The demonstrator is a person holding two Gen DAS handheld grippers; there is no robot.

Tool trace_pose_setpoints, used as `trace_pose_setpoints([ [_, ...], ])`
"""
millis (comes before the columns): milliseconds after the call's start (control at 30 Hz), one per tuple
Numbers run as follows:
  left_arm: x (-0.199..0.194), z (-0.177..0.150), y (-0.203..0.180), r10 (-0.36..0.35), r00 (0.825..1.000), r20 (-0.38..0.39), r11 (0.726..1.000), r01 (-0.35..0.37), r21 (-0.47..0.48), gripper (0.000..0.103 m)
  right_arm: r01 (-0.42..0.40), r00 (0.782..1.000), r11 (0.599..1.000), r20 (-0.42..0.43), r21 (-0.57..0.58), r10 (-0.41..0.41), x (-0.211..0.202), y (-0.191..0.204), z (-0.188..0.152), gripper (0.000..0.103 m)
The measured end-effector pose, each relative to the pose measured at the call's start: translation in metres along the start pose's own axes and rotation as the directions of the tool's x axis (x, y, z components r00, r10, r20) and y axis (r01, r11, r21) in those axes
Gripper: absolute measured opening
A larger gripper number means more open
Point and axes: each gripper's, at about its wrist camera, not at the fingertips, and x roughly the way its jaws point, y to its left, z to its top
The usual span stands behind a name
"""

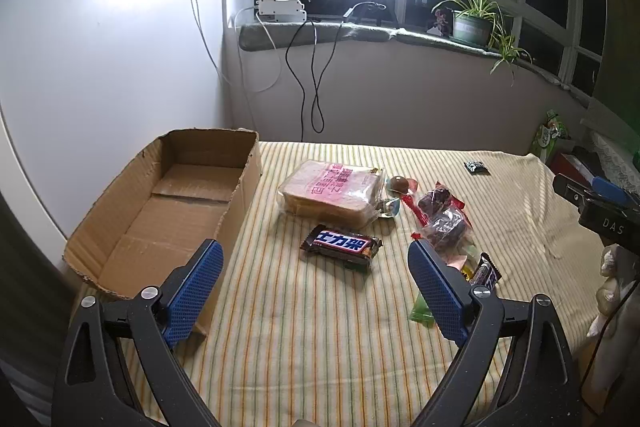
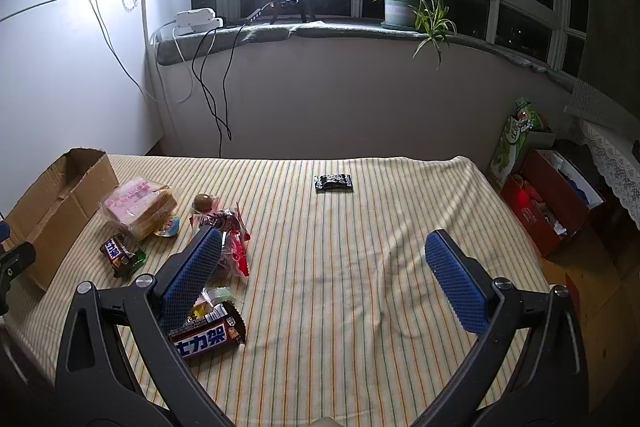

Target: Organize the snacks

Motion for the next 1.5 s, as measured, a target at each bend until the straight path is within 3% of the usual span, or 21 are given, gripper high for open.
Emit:
trace_pose_setpoints([
  [1500, -0.0023, -0.0023, -0.0031, -0.006, 1.000, 0.007, 1.000, 0.006, 0.008, 0.094, -0.015, 1.000, 1.000, -0.009, -0.012, 0.015, 0.0011, 0.0039, -0.0011, 0.103],
])
